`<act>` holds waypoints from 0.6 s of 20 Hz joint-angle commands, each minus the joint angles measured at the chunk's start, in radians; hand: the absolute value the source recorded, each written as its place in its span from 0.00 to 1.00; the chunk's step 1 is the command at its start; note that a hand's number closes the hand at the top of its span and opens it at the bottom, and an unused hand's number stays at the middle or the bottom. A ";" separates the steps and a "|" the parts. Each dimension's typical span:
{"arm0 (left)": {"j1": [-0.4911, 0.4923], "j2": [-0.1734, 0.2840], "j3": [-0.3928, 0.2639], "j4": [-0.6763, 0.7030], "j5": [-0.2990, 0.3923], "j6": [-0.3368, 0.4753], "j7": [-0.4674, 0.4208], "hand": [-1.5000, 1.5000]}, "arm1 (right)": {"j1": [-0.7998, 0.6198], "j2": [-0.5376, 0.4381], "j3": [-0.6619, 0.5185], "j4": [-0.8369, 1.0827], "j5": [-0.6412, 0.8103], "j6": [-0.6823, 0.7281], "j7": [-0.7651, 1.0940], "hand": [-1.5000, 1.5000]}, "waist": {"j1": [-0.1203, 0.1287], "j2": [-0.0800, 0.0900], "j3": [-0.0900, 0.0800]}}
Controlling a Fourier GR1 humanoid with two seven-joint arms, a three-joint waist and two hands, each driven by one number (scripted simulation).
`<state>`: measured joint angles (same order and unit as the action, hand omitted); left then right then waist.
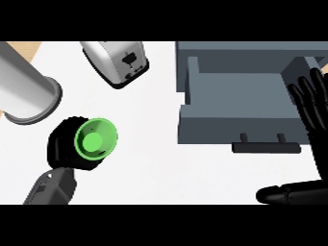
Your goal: Pick up the cup, place it into the drawer and close the drawer
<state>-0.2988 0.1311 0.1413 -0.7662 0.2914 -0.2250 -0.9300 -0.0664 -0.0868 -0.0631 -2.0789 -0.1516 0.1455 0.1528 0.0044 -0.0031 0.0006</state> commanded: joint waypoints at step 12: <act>-0.023 -0.074 -0.141 -0.655 0.048 0.152 0.515 1.00 | -0.076 -0.003 -0.010 0.011 0.007 -0.040 0.057 0.00 | 0.000 0.001 0.000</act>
<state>-0.2993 0.0818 0.0236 -1.2809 0.3303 -0.1403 -0.5375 -0.1170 -0.0847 -0.0655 -2.0866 -0.1525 0.1118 0.2121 0.0052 -0.0031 0.0005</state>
